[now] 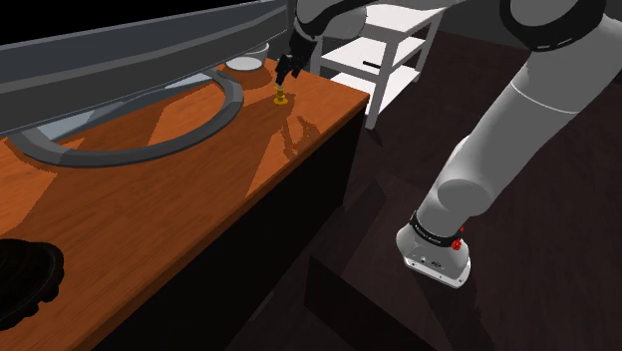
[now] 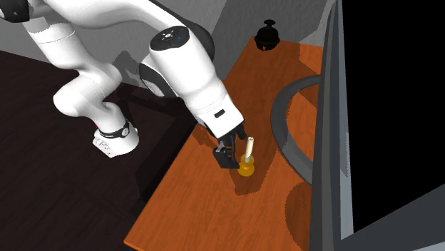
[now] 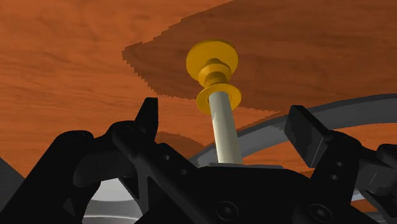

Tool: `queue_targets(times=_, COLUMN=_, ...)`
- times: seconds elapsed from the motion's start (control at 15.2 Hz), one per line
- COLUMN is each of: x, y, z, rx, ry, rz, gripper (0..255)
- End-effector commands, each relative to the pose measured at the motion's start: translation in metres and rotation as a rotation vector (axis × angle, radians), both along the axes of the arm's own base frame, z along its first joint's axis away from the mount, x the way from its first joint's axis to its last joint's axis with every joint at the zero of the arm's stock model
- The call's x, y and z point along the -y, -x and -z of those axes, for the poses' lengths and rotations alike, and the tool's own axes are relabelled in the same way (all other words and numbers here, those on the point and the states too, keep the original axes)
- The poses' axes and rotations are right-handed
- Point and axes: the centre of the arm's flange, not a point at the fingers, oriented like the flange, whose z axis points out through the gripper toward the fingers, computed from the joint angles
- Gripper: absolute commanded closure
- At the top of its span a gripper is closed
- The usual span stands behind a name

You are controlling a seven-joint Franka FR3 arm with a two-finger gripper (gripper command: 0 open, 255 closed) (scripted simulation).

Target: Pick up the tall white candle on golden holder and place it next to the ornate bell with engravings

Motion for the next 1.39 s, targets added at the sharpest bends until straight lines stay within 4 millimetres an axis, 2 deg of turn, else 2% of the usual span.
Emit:
queue_targets(times=0.0, x=-0.001, y=-0.006, z=0.011, rx=0.004, ry=0.0, rz=0.001, gripper=0)
queue_targets(times=0.33, x=-0.004, y=-0.015, z=0.033, rx=0.004, ry=0.0, rz=0.001, gripper=0)
queue_targets(times=0.79, x=-0.004, y=-0.015, z=0.033, rx=0.004, ry=0.0, rz=0.001, gripper=0)
queue_targets(times=0.86, x=-0.004, y=-0.015, z=0.033, rx=0.004, ry=0.0, rz=0.001, gripper=255)
queue_targets(times=1.32, x=-0.004, y=-0.015, z=0.033, rx=0.004, ry=0.0, rz=0.001, gripper=255)
